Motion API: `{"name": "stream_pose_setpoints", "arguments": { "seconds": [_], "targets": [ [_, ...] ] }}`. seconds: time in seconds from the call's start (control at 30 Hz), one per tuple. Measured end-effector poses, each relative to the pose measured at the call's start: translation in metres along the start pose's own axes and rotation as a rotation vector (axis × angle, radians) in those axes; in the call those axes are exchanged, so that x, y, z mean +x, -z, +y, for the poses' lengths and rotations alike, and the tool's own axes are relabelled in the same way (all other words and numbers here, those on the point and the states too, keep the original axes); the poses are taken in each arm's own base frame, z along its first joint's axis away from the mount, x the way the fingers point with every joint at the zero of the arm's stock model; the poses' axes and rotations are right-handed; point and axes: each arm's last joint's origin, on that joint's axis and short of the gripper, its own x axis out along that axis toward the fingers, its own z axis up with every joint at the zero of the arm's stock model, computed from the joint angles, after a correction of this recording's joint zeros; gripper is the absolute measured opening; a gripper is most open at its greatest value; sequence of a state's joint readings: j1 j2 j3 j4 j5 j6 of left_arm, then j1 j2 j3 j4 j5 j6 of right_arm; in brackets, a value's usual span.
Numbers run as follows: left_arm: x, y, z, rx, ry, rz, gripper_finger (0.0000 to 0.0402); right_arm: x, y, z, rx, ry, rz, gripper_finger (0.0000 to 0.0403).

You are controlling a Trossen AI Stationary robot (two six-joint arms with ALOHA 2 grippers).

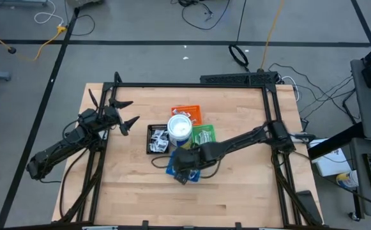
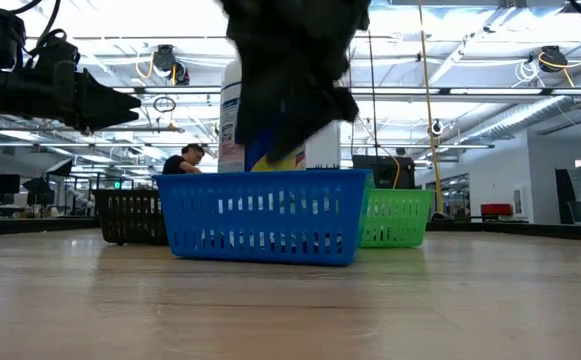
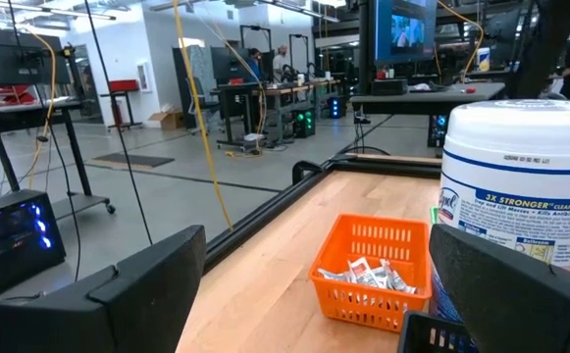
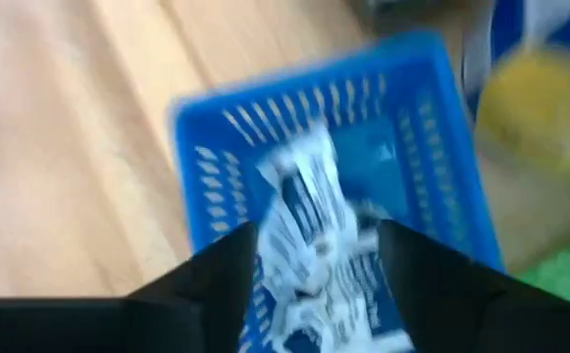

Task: Pick & Place First Aid Supplies
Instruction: Return to Home Position

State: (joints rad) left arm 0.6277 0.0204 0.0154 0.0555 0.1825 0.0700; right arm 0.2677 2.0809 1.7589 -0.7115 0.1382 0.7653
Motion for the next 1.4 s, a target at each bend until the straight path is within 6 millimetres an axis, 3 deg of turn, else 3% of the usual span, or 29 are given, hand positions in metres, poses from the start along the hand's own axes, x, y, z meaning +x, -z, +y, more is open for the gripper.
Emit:
{"name": "stream_pose_setpoints", "arguments": {
  "seconds": [0.13,0.3,0.73,0.87,1.03,1.4],
  "targets": [
    [0.0,0.0,0.0,0.0,0.0,0.0,0.0397,-0.028,0.003,-0.009,-0.139,-0.084,-0.141,0.0259],
    [0.0,0.0,0.0,0.0,0.0,0.0,0.0397,-0.049,0.033,-0.038,-0.288,-0.155,-0.254,0.0293],
    [0.0,0.0,0.0,0.0,0.0,0.0,0.0397,-0.11,0.12,-0.137,-0.611,-0.168,-0.569,0.0306],
    [0.0,0.0,0.0,0.0,0.0,0.0,0.0397,-0.12,0.138,-0.166,-0.623,-0.042,-0.725,0.0308],
    [0.0,0.0,0.0,0.0,0.0,0.001,0.0397,-0.125,0.146,-0.199,-0.541,0.039,-0.802,0.0331],
    [0.0,0.0,0.0,0.0,0.0,0.001,0.0397,-0.112,0.167,-0.256,-0.326,0.116,-1.009,0.0351]
  ]
}}
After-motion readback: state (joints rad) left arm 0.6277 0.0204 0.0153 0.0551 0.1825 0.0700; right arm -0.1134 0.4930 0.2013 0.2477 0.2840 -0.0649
